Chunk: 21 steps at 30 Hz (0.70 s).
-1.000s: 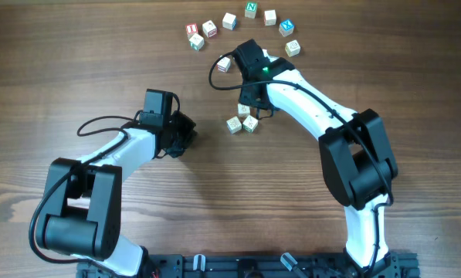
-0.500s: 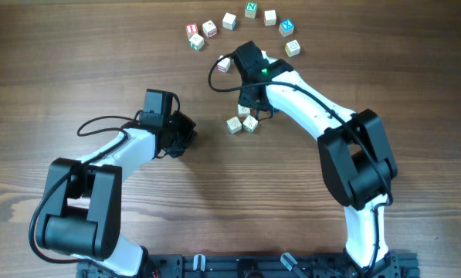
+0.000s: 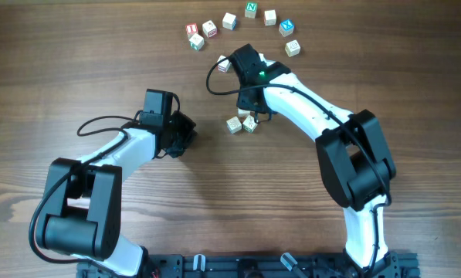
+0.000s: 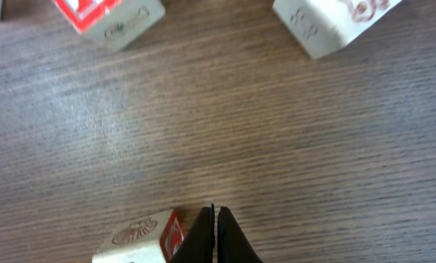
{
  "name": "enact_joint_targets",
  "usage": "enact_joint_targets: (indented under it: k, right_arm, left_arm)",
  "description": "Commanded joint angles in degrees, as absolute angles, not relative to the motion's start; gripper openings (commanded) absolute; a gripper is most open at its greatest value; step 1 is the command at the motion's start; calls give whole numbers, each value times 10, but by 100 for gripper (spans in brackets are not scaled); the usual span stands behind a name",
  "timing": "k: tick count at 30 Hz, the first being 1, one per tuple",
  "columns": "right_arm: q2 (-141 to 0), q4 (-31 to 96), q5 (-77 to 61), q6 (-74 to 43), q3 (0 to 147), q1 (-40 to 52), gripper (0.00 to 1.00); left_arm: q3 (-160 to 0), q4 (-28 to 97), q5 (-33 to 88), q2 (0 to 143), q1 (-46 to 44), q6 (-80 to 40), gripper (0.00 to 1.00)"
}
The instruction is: Form a circle
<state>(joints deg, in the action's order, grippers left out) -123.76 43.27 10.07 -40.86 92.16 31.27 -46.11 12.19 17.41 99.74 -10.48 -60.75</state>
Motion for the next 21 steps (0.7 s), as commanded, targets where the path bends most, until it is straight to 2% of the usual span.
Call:
enact_joint_targets:
  k: [1,21]
  right_arm:
    - [-1243,430,94,-405,914,317,5]
    - [-1243,422,85,-404,904,319,4]
  left_arm:
    - [-434,147,115,1023,-98,-604,4]
    - [-434,147,115,1023,-98,-604,4]
